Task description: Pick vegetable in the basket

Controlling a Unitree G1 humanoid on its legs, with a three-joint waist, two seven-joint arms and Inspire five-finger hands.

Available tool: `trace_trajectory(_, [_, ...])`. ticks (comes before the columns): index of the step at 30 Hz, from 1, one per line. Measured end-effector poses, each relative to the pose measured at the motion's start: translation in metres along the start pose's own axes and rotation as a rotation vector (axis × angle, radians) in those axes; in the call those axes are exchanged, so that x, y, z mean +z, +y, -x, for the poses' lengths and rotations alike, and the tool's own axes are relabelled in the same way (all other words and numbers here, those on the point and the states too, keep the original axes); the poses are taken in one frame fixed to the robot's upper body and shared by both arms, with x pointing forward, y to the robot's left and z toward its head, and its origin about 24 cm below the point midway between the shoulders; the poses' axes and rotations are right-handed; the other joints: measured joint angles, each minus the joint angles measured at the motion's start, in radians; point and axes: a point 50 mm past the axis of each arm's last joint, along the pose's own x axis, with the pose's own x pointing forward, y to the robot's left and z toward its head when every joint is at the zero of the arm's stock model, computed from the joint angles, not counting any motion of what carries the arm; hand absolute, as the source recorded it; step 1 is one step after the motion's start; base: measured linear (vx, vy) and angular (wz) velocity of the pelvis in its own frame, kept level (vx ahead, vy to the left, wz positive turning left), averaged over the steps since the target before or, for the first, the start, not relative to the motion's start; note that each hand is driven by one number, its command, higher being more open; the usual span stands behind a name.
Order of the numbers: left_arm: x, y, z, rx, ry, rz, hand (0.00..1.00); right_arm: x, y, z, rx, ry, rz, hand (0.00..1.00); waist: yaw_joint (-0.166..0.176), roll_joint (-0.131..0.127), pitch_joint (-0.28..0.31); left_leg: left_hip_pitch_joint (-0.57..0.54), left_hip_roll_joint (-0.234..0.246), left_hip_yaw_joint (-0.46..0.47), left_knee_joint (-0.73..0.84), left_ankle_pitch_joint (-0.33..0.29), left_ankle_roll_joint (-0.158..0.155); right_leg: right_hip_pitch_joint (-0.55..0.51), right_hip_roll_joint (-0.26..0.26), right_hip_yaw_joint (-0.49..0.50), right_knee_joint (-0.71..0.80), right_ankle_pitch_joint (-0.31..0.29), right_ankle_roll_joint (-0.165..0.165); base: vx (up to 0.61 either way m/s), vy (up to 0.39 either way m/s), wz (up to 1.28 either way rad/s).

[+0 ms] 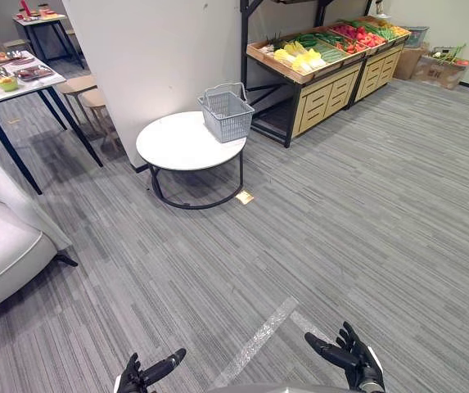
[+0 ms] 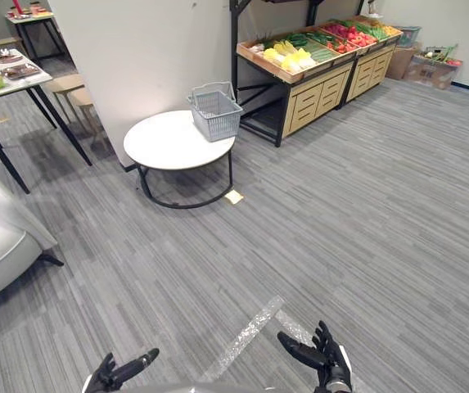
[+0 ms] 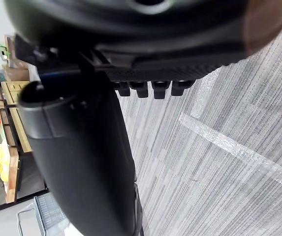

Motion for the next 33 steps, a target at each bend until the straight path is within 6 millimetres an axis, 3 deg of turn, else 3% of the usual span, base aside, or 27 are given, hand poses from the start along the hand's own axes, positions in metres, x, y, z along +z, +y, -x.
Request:
trace_trajectory(2, [-0.006, 0.003, 0.003, 0.025, 0.014, 0.024, 1.00, -0.006, -0.002, 0.004, -0.009, 0.024, -0.003, 1.00, 0.002, 0.006, 0.012, -0.030, 0.022, 0.005, 0.103, -0.048, -0.035, -0.022, 0.004, 0.004, 0.079, -0.056, -0.013, -0.09, -0.047, -0.05])
trace_trajectory(5, [-0.008, -0.004, 0.004, 0.005, 0.019, 0.071, 1.00, -0.010, -0.005, 0.009, -0.029, 0.034, -0.006, 1.00, 0.001, 0.016, 0.044, -0.102, 0.076, 0.088, 0.275, -0.083, -0.004, -0.068, 0.009, 0.006, 0.188, -0.115, -0.040, -0.07, -0.054, -0.04])
trace_trajectory(7, [-0.006, -0.007, 0.004, -0.013, 0.011, 0.082, 1.00, -0.011, -0.004, 0.009, -0.035, 0.042, -0.012, 1.00, 0.001, 0.014, 0.057, -0.122, 0.076, 0.086, 0.331, -0.076, 0.003, -0.080, 0.002, 0.013, 0.230, -0.136, -0.041, -0.03, -0.024, -0.13])
trace_trajectory(9, [0.000, -0.016, 0.006, -0.047, -0.027, 0.115, 1.00, -0.005, 0.002, 0.006, -0.023, 0.015, -0.023, 1.00, 0.004, 0.006, 0.075, -0.154, 0.067, 0.086, 0.415, -0.029, -0.023, -0.077, -0.011, 0.044, 0.243, -0.150, -0.040, 0.05, 0.001, -0.21])
trace_trajectory(10, [0.004, -0.021, 0.006, -0.062, -0.039, 0.124, 1.00, -0.003, 0.004, 0.005, -0.020, 0.007, -0.026, 1.00, 0.005, 0.004, 0.078, -0.174, 0.066, 0.088, 0.432, -0.043, -0.017, -0.066, -0.012, 0.052, 0.234, -0.150, -0.040, 0.09, 0.027, -0.15])
trace_trajectory(11, [0.003, -0.025, 0.006, -0.076, -0.040, 0.133, 1.00, -0.001, 0.005, 0.004, -0.015, -0.004, -0.029, 1.00, 0.011, 0.000, 0.082, -0.189, 0.062, 0.081, 0.389, -0.067, -0.017, -0.046, -0.017, 0.069, 0.218, -0.148, -0.045, 0.08, 0.036, -0.19])
trace_trajectory(13, [0.000, -0.031, 0.008, -0.092, -0.031, 0.141, 1.00, 0.001, 0.005, 0.003, -0.010, -0.011, -0.038, 1.00, 0.023, -0.001, 0.082, -0.203, 0.065, 0.071, 0.235, -0.036, -0.020, -0.023, -0.027, 0.089, 0.211, -0.151, -0.041, 0.11, 0.071, -0.22])
trace_trajectory(15, [-0.004, -0.025, 0.011, -0.073, -0.033, 0.155, 1.00, 0.003, 0.008, 0.001, 0.004, -0.026, -0.058, 1.00, 0.034, 0.001, 0.074, -0.212, 0.084, 0.058, 0.084, 0.100, -0.031, 0.008, -0.030, 0.122, 0.194, -0.173, -0.025, 0.17, 0.143, -0.37])
trace_trajectory(16, [-0.007, -0.022, 0.012, -0.065, -0.027, 0.153, 1.00, 0.004, 0.009, 0.001, 0.008, -0.031, -0.057, 1.00, 0.034, 0.004, 0.070, -0.213, 0.085, 0.059, 0.086, 0.125, -0.035, 0.012, -0.030, 0.133, 0.186, -0.175, -0.020, 0.26, 0.216, -0.47])
trace_trajectory(17, [-0.012, -0.018, 0.014, -0.050, -0.011, 0.150, 1.00, 0.004, 0.010, 0.001, 0.017, -0.037, -0.059, 1.00, 0.035, 0.006, 0.068, -0.223, 0.081, 0.059, 0.112, 0.141, -0.019, 0.022, -0.030, 0.162, 0.166, -0.184, -0.005, 0.40, 0.310, -0.47])
trace_trajectory(19, [-0.019, -0.011, 0.016, -0.022, 0.014, 0.151, 1.00, 0.000, 0.013, 0.002, 0.034, -0.020, -0.060, 1.00, 0.038, 0.002, 0.054, -0.228, 0.076, 0.097, 0.163, 0.075, 0.010, 0.029, -0.032, 0.229, 0.137, -0.185, 0.002, 0.40, 0.293, -0.52])
trace_trajectory(23, [-0.023, -0.001, 0.014, -0.006, 0.042, 0.128, 1.00, -0.011, 0.020, 0.004, 0.065, 0.030, -0.053, 1.00, 0.053, -0.024, 0.016, -0.182, 0.037, 0.158, 0.190, 0.026, 0.053, 0.066, -0.076, 0.312, 0.105, -0.142, 0.052, 0.31, 0.213, -0.32])
trace_trajectory(26, [-0.014, -0.011, 0.009, -0.053, 0.009, 0.123, 1.00, -0.010, 0.018, 0.001, 0.051, 0.038, -0.048, 1.00, 0.053, -0.014, -0.009, -0.158, -0.003, 0.126, 0.149, 0.010, 0.059, 0.044, -0.097, 0.321, 0.148, -0.109, 0.069, 0.20, 0.175, -0.06])
trace_trajectory(28, [-0.010, -0.016, 0.007, -0.075, 0.000, 0.124, 1.00, -0.009, 0.018, 0.000, 0.050, 0.035, -0.046, 1.00, 0.053, -0.013, -0.016, -0.128, -0.034, 0.123, 0.083, -0.010, 0.067, -0.022, -0.112, 0.322, 0.264, -0.099, 0.085, 0.09, 0.167, -0.13])
trace_trajectory(29, [-0.011, -0.016, 0.007, -0.080, 0.001, 0.120, 1.00, -0.010, 0.018, 0.000, 0.046, 0.038, -0.044, 1.00, 0.052, -0.017, -0.023, -0.109, -0.053, 0.132, 0.045, -0.014, 0.075, -0.086, -0.122, 0.325, 0.386, -0.078, 0.111, 0.10, 0.155, -0.12])
trace_trajectory(31, [-0.011, -0.011, 0.007, -0.079, 0.002, 0.094, 1.00, -0.009, 0.020, 0.000, 0.051, 0.036, -0.046, 1.00, 0.043, -0.035, -0.022, -0.071, -0.082, 0.142, 0.008, -0.016, 0.087, -0.195, -0.143, 0.317, 0.628, 0.005, 0.130, 0.12, 0.076, -0.05])
trace_trajectory(32, [-0.011, -0.008, 0.008, -0.081, 0.008, 0.071, 1.00, -0.009, 0.020, 0.000, 0.052, 0.037, -0.043, 1.00, 0.024, -0.053, -0.013, -0.020, -0.106, 0.135, -0.024, -0.017, 0.097, -0.232, -0.176, 0.283, 0.726, 0.095, 0.108, 0.21, 0.028, 0.09])
trace_trajectory(33, [-0.016, -0.006, 0.010, -0.080, 0.020, 0.065, 1.00, -0.010, 0.016, 0.001, 0.039, 0.040, -0.044, 1.00, 0.017, -0.047, -0.007, 0.028, -0.107, 0.125, -0.052, -0.018, 0.108, -0.241, -0.187, 0.248, 0.775, 0.152, 0.093, 0.24, 0.017, 0.10])
